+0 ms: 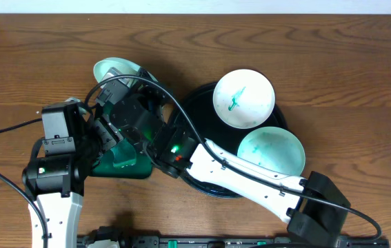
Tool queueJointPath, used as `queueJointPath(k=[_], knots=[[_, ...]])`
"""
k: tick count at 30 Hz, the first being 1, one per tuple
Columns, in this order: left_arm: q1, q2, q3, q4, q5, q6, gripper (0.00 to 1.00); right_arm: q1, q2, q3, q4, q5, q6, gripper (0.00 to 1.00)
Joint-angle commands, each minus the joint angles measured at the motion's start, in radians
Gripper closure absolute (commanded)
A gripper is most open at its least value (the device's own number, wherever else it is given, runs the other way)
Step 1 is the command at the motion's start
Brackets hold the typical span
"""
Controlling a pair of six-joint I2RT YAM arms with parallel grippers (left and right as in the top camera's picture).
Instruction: Clean dirty plates on tray and stack at the side
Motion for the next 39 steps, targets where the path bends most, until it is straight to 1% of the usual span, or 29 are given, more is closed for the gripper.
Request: queueJointPath(k=[1, 16, 17, 19, 21, 22, 24, 26, 29, 33, 35, 39], knots=[[0.004, 0.002, 0.028, -0.003, 0.002, 0.017, 0.19, 0.008, -0.014, 0.007, 0.016, 0.034, -0.025, 0.99], [0.004, 0.002, 0.028, -0.003, 0.003, 0.017, 0.19, 0.007, -0.014, 0.007, 0.022, 0.035, -0.016, 0.99], [0.004, 0.002, 0.028, -0.003, 0.003, 0.017, 0.19, 0.004, -0.014, 0.007, 0.013, 0.034, 0.016, 0.99], [0.004, 0.002, 0.028, -0.003, 0.003, 0.017, 0.19, -0.014, -0.014, 0.007, -0.061, 0.009, 0.191, 0.99], [0.004, 0.002, 0.028, -0.003, 0.003, 0.017, 0.19, -0.045, -0.013, 0.007, -0.163, -0.071, 0.351, 0.99], [0.004, 0.002, 0.028, -0.003, 0.003, 0.017, 0.19, -0.071, -0.010, 0.007, -0.221, -0.140, 0.463, 0.99], [0.004, 0.002, 0.028, -0.003, 0.003, 0.017, 0.19, -0.114, -0.010, 0.007, -0.293, -0.297, 0.614, 0.99], [0.004, 0.002, 0.028, -0.004, 0.003, 0.017, 0.19, -0.163, -0.010, 0.007, -0.329, -0.488, 0.706, 0.99], [0.004, 0.002, 0.028, -0.004, 0.003, 0.017, 0.19, -0.249, -0.029, 0.008, -0.343, -0.728, 0.793, 0.99], [0.004, 0.002, 0.028, -0.004, 0.003, 0.017, 0.19, -0.393, -0.098, 0.008, -0.371, -1.053, 0.822, 0.99], [0.004, 0.002, 0.028, -0.003, 0.003, 0.017, 0.19, -0.482, -0.145, 0.008, -0.427, -1.145, 0.844, 0.99], [0.004, 0.002, 0.028, -0.003, 0.003, 0.017, 0.19, -0.697, -0.224, 0.008, -0.594, -1.210, 0.867, 0.99]])
